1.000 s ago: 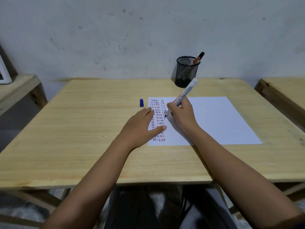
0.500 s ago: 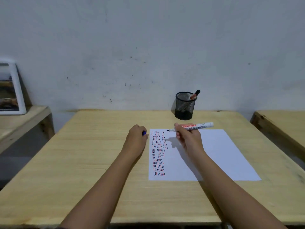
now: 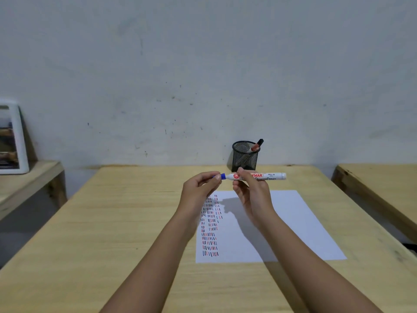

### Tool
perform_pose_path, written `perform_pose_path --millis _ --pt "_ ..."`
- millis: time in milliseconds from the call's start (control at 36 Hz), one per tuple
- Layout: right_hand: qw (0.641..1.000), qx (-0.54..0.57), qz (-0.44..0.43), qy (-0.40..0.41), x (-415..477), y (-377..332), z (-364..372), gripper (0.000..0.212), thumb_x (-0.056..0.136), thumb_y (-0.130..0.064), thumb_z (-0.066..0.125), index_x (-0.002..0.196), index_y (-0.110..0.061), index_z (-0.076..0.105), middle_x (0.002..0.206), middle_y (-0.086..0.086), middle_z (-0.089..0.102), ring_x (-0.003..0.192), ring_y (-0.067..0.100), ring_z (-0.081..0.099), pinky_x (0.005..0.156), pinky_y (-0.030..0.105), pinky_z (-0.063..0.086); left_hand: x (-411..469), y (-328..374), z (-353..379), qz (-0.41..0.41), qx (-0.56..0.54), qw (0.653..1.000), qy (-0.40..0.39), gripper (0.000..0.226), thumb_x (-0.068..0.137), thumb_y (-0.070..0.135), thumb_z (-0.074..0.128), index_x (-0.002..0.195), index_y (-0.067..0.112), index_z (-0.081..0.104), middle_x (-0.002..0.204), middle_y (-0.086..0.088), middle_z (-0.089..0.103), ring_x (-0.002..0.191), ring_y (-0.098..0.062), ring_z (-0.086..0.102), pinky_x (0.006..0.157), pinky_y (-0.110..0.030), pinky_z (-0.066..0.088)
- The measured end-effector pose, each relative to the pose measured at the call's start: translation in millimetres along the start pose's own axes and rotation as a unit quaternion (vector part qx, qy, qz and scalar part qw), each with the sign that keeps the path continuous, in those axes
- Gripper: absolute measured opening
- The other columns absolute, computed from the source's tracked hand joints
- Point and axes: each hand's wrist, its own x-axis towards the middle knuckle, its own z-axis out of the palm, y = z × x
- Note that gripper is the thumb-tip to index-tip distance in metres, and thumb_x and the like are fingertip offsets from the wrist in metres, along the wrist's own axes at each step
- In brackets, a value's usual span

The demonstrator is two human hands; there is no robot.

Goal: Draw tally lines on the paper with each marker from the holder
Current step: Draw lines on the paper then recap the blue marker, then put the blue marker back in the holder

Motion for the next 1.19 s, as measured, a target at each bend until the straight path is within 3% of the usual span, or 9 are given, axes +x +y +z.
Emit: perform_pose_path --millis 306,417,500,639,750,861,944,1056,1194 --pt "0.997 0.037 0.022 -0.057 -11.1 -10.8 1.1 0.011 0.089 -0.006 0.056 0.079 -0.004 0.058 0.061 0.001 0.059 0.05 0.006 0.056 0.053 0.012 0.051 -1.9 16.7 3.2 0.016 0.066 0.995 -0.072 0.007 0.081 0.009 0.068 0.086 0.012 0.073 0.089 -0.008 0.072 0.085 -0.014 0.069 0.091 -0.023 0.053" --pt "0.995 -0.018 0.03 -0.09 -15.8 -19.3 0.6 0.01 0.089 -0.008 0.058 0.079 -0.009 0.059 0.06 -0.002 0.062 0.052 0.005 0.058 0.056 0.012 0.052 -5.3 21.3 -1.5 0.025 0.083 0.993 -0.076 0.009 0.081 0.01 0.069 0.088 0.012 0.073 0.091 -0.007 0.073 0.088 -0.014 0.069 0.093 -0.024 0.052" --pt "0.993 -0.058 0.024 -0.096 -17.8 -25.8 -1.2 0.004 0.087 -0.009 0.061 0.086 -0.012 0.062 0.066 -0.001 0.066 0.058 0.005 0.062 0.057 0.014 0.052 -8.2 27.4 -4.2 0.03 0.077 0.994 -0.071 0.011 0.082 0.008 0.067 0.092 0.009 0.072 0.092 -0.009 0.072 0.086 -0.014 0.068 0.089 -0.021 0.053" --pt "0.998 -0.014 0.003 -0.068 -18.8 -43.1 -12.5 0.005 0.085 -0.004 0.062 0.085 -0.009 0.064 0.066 0.0 0.064 0.061 0.007 0.061 0.059 0.014 0.053 -10.7 43.4 -11.9 0.028 0.017 0.999 -0.042 0.013 0.083 0.003 0.064 0.095 0.002 0.069 0.08 -0.005 0.071 0.072 -0.012 0.069 0.079 -0.018 0.057" --pt "0.983 -0.138 -0.016 -0.122 -22.3 -52.7 -23.7 0.009 0.081 0.003 0.063 0.084 -0.005 0.066 0.07 0.004 0.066 0.066 0.012 0.063 0.065 0.017 0.053 -11.3 55.5 -12.8 0.045 0.002 0.999 -0.024 0.01 0.083 0.002 0.064 0.092 0.003 0.069 0.081 -0.007 0.071 0.072 -0.011 0.069 0.076 -0.016 0.057" --pt "0.92 -0.352 -0.042 -0.167 -28.3 -58.4 -25.9 0.015 0.076 0.0 0.07 0.089 -0.007 0.068 0.076 0.01 0.068 0.062 0.015 0.059 0.058 0.019 0.044 -6.2 67.5 0.9 0.079 0.049 0.995 -0.027 0.015 0.083 0.002 0.065 0.097 0.001 0.069 0.083 -0.009 0.07 0.071 -0.009 0.069 0.077 -0.015 0.056" --pt "0.877 -0.445 -0.053 -0.172 -25.8 -60.2 -22.5 0.02 0.074 -0.004 0.072 0.09 -0.015 0.068 0.083 0.002 0.067 0.074 0.015 0.066 0.069 0.024 0.047 -0.6 73.4 16.0 0.111 0.118 0.986 -0.044 0.022 0.082 0.004 0.067 0.103 -0.001 0.068 0.085 -0.009 0.069 0.074 -0.011 0.068 0.078 -0.015 0.056" --pt "0.858 -0.479 -0.079 -0.167 -17.2 -60.2 -18.5 0.018 0.076 -0.007 0.07 0.088 -0.02 0.065 0.084 -0.005 0.065 0.074 0.013 0.066 0.072 0.021 0.049 10.1 77.3 35.6 0.142 0.223 0.961 -0.08 0.019 0.081 0.009 0.07 0.099 0.005 0.071 0.086 -0.011 0.07 0.082 -0.019 0.066 0.083 -0.023 0.055" --pt "0.869 -0.46 -0.075 -0.167 0.8 -64.2 -20.4 0.022 0.077 -0.001 0.067 0.086 -0.02 0.061 0.076 -0.002 0.062 0.075 0.023 0.066 0.081 0.038 0.054 33.0 74.1 52.1 0.149 0.306 0.933 -0.118 0.018 0.079 0.013 0.072 0.097 0.011 0.073 0.088 -0.01 0.073 0.083 -0.016 0.068 0.089 -0.033 0.053"
